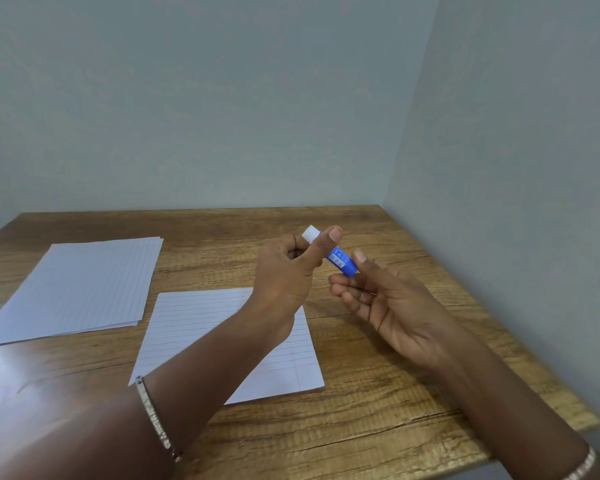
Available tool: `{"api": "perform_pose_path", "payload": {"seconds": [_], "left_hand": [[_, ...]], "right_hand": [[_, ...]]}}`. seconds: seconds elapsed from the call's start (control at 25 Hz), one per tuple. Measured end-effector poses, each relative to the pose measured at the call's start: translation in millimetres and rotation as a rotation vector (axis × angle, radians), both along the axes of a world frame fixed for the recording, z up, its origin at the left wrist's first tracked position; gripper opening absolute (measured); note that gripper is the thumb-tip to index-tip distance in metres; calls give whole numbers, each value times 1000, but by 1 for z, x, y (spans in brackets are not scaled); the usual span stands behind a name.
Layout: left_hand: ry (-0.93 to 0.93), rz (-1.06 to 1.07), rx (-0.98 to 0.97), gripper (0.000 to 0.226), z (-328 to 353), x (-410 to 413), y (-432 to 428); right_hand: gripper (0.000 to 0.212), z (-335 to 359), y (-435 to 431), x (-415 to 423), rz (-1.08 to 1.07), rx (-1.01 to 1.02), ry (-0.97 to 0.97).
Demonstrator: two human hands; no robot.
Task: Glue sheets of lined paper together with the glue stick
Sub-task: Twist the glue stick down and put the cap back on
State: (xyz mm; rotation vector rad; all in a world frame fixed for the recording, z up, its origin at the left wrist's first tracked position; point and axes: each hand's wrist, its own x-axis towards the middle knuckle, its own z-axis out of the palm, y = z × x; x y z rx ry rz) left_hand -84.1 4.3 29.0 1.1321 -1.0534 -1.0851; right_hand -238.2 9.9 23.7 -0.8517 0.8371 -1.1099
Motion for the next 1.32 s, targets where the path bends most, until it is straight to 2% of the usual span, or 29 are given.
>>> {"api": "perform_pose_path", "payload": {"seconds": [0.08, 0.12, 0.2, 0.28, 0.36, 0.44, 0.52, 0.6, 0.72, 0.8, 0.92, 0.96, 1.12, 1.24, 1.32], "left_hand": [[4, 8, 22, 53, -2, 0, -2], [14, 18, 43, 56, -3, -1, -2], [27, 27, 72, 59, -3, -1, -3], [24, 17, 70, 58, -4, -2, -3], [17, 6, 50, 59, -5, -2, -2], [7, -8, 43, 59, -6, -2, -1], [3, -18, 53, 54, -6, -3, -1], [10, -22, 74, 48, -4, -3, 0], [17, -14, 79, 47, -3, -4, -1], [9, -3, 74, 48, -3, -4, 0], [5, 1, 64, 51, -3, -3, 0], [1, -2, 56, 52, -4, -3, 0], [-1, -9, 52, 49, -3, -5, 1], [5, -11, 51, 44, -1, -5, 2], [-3, -16, 35, 40, -1, -5, 3]], "right_hand": [[31, -2, 0, -1, -47, -141, 60], [23, -4, -1, -2, -112, -264, 181], [20, -7, 0, -1, -217, -470, 379], [20, -6, 1, 0, -196, -419, 316], [29, -2, 2, 1, -78, -224, 187], [33, -1, 0, -1, -26, -118, 183], [20, -5, -1, 0, -45, -169, 160], [11, -8, -2, -1, -112, -319, 188], [22, -7, -1, -4, -149, -479, 318], [22, -7, -1, -4, -99, -386, 260], [45, -6, -2, -2, -2, -173, 225], [45, -6, -3, -2, 19, -142, 211], [19, -8, -3, -2, -25, -214, 104], [26, -9, -4, -4, -70, -308, 118], [27, -8, -4, -4, -24, -258, 122]]}}
